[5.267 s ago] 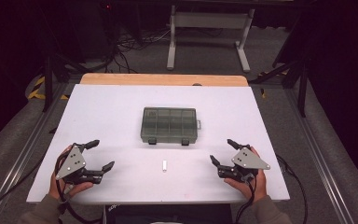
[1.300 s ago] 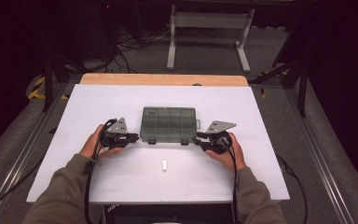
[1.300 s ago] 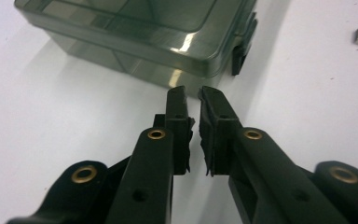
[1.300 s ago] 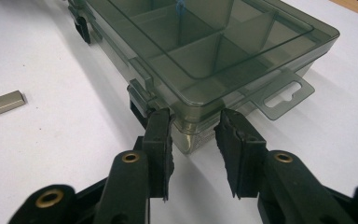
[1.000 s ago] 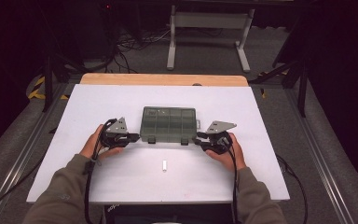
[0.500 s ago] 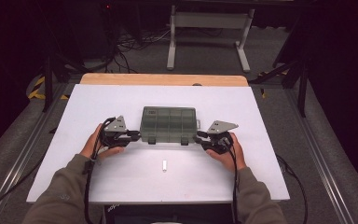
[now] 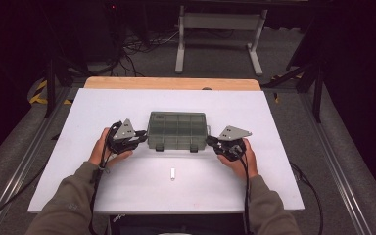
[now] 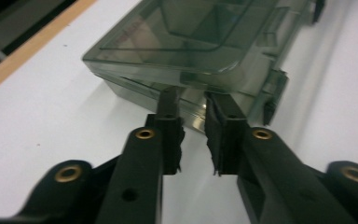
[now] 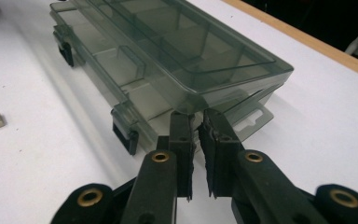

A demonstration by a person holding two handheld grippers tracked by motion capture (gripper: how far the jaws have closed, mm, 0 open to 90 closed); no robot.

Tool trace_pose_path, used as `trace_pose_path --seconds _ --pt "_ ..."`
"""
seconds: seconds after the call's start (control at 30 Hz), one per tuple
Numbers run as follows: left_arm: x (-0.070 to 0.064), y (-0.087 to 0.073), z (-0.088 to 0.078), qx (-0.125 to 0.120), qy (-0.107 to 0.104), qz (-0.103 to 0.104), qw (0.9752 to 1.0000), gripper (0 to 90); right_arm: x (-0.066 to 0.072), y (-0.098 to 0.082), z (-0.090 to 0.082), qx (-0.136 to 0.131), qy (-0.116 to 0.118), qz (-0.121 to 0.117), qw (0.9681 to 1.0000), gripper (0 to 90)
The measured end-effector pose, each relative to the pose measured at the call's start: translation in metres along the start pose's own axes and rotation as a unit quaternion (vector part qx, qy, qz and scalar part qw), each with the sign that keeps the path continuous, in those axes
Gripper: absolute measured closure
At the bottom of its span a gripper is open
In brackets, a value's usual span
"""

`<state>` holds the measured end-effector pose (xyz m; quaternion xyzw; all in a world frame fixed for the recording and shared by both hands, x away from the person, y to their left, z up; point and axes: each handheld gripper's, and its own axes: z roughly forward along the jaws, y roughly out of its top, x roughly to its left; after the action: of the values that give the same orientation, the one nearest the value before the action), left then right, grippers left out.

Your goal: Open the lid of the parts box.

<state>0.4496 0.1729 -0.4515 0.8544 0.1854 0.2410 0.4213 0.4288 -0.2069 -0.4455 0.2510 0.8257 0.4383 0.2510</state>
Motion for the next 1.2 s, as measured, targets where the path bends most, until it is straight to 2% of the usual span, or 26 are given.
trace_pose_path --seconds 0.03,0.07,0.1,0.2,0.23,0.3,0.43,0.53,0.77,0.9,1.0,1.07,1.2 --pt "0.0 0.001 0.001 -0.003 0.01 0.002 0.9999 75.5 0.0 0.0 0.0 -0.004 -0.003 0.001 1.0 81.8" --pt "0.0 0.001 0.001 -0.003 0.01 0.002 0.9999 74.7 0.0 0.001 0.0 -0.006 -0.008 0.0 1.0 81.0" --pt "-0.001 0.001 0.002 -0.007 0.023 0.001 0.9997 72.2 0.0 0.003 0.001 -0.008 -0.014 -0.005 0.9999 79.3" --pt "0.0 0.004 0.004 -0.016 0.034 0.002 0.9993 70.8 0.001 0.004 0.002 -0.007 -0.019 -0.011 0.9997 75.7" --pt "0.0 0.005 0.005 -0.017 0.037 0.004 0.9992 68.9 0.002 0.008 0.004 -0.007 -0.038 -0.027 0.9989 72.8" --pt "0.002 0.007 0.005 -0.021 0.052 0.01 0.9984 66.7 0.001 0.011 0.004 -0.012 -0.052 -0.032 0.998 67.3" --pt "0.005 0.009 0.009 -0.019 0.064 0.015 0.9976 62.2 -0.003 0.015 0.006 -0.013 -0.086 -0.042 0.9953 60.0" --pt "0.007 0.012 0.011 -0.021 0.077 0.017 0.9967 59.0 -0.006 0.019 0.009 -0.014 -0.101 -0.048 0.9936 56.6" --pt "0.015 0.027 0.015 -0.035 0.081 0.023 0.9958 57.0 -0.013 0.028 0.009 -0.037 -0.109 -0.059 0.9916 59.8" --pt "0.017 0.034 0.014 -0.052 0.074 0.024 0.9956 65.7 -0.015 0.035 0.007 -0.044 -0.108 -0.073 0.9905 67.1" --pt "0.02 0.038 0.013 -0.063 0.072 0.022 0.9952 67.8 -0.016 0.04 0.006 -0.056 -0.101 -0.069 0.9909 71.7" --pt "0.021 0.039 0.012 -0.064 0.068 0.027 0.9952 69.0 -0.016 0.044 0.006 -0.059 -0.1 -0.075 0.9904 75.5" --pt "0.021 0.041 0.01 -0.065 0.068 0.032 0.995 71.0 -0.017 0.049 0.007 -0.063 -0.106 -0.074 0.9896 77.2"
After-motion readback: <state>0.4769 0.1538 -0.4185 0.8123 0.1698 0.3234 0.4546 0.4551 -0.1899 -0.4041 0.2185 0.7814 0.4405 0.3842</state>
